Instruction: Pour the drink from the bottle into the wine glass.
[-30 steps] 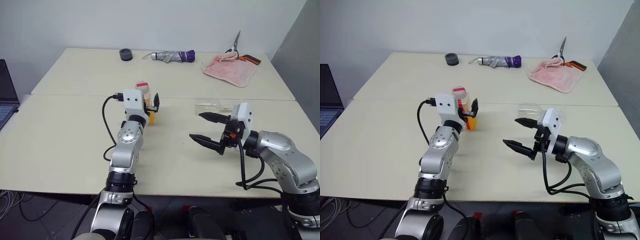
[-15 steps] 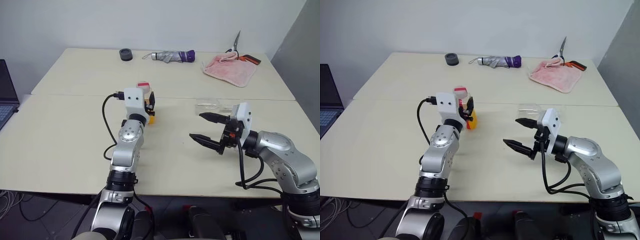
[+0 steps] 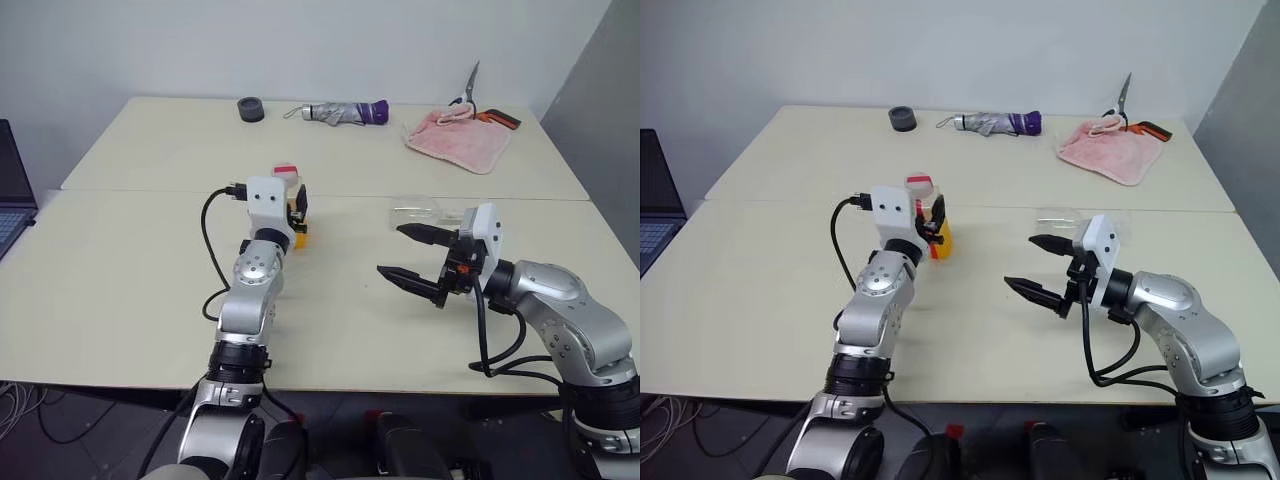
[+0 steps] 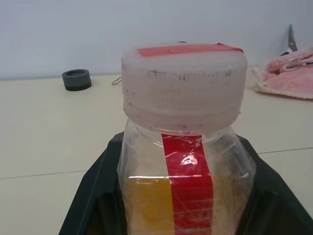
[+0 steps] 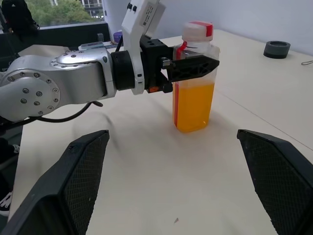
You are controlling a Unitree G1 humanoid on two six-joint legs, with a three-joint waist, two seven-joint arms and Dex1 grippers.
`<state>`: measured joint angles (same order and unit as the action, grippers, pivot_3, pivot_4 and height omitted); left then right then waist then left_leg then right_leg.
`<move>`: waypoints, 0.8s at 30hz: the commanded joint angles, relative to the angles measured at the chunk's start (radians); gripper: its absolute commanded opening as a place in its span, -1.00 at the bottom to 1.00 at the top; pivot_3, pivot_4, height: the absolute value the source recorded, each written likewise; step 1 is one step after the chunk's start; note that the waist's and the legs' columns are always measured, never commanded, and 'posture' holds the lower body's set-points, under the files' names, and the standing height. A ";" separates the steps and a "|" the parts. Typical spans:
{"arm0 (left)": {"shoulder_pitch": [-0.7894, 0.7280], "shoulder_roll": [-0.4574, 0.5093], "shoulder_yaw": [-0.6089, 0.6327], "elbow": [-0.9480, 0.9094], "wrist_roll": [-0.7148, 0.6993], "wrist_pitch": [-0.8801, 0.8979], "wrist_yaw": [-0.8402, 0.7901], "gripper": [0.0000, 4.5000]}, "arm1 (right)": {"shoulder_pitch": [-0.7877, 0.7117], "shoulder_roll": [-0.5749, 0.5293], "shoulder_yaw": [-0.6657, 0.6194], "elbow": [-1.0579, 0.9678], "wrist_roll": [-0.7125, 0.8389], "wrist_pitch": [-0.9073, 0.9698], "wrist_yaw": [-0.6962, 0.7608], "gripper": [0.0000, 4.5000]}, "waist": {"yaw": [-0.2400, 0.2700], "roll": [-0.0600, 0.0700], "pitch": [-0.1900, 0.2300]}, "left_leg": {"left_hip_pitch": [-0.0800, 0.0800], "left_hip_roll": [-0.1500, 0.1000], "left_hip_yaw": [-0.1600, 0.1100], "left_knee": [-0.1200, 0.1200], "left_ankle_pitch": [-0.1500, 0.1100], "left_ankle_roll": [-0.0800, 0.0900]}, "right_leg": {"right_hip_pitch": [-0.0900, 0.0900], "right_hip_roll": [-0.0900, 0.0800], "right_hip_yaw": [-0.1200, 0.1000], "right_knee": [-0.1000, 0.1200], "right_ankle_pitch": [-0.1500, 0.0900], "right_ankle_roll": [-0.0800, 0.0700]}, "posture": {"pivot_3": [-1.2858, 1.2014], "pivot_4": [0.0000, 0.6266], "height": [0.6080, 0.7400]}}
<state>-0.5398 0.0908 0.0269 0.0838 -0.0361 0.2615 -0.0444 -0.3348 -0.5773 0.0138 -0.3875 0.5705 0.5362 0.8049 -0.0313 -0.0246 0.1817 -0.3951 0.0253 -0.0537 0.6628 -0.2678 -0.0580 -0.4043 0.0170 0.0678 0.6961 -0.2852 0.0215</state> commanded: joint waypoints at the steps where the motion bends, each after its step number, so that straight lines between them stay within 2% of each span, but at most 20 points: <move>1: 0.029 0.039 -0.013 -0.058 -0.033 0.019 -0.094 -0.09 | -0.004 0.013 -0.008 -0.034 -0.003 -0.021 -0.013 1.00 | -0.001 0.000 0.000 | 0.000 0.000 0.000 0.000 0.000 0.000 | 0.000 0.000 0.000 0.000 0.000 0.000 | 0.03 -0.52 1.00; 9: 0.047 0.108 -0.035 -0.126 -0.147 0.043 -0.332 -0.12 | 0.020 0.029 -0.021 -0.043 -0.031 -0.059 -0.048 1.00 | 0.002 0.000 0.000 | 0.000 0.000 0.000 0.000 0.000 0.000 | 0.000 0.000 0.000 0.000 0.000 0.000 | 0.03 -0.52 1.00; 18: 0.005 0.205 -0.087 -0.084 -0.266 0.023 -0.685 -0.13 | 0.104 0.047 -0.062 -0.092 -0.110 -0.129 -0.156 1.00 | 0.003 0.000 0.000 | -0.001 0.000 -0.001 0.000 0.000 0.000 | 0.000 0.000 -0.001 -0.001 0.000 0.000 | 0.03 -0.52 1.00; 21: -0.016 0.226 -0.108 -0.062 -0.299 0.013 -0.801 -0.13 | 0.138 0.035 -0.089 -0.139 -0.087 -0.107 -0.167 1.00 | 0.002 0.000 0.000 | -0.001 0.000 -0.001 0.000 0.000 0.000 | 0.000 0.000 -0.001 -0.001 0.000 0.000 | 0.03 -0.52 1.00; 24: -0.052 0.238 -0.141 -0.027 -0.322 0.001 -0.928 -0.13 | 0.150 -0.016 -0.136 -0.211 0.012 -0.016 -0.146 1.00 | 0.002 0.000 0.000 | -0.002 0.000 -0.001 0.000 0.000 0.000 | -0.001 0.000 -0.001 0.000 0.000 0.000 | 0.03 -0.52 1.00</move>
<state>-0.5554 0.3245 -0.1066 0.0726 -0.3177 0.2946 -0.9086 -0.1761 -0.5768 -0.0729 -0.5270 0.5252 0.4894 0.6524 -0.0292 -0.0243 0.1819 -0.3966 0.0250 -0.0543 0.6630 -0.2678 -0.0580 -0.4049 0.0170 0.0666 0.6956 -0.2854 0.0216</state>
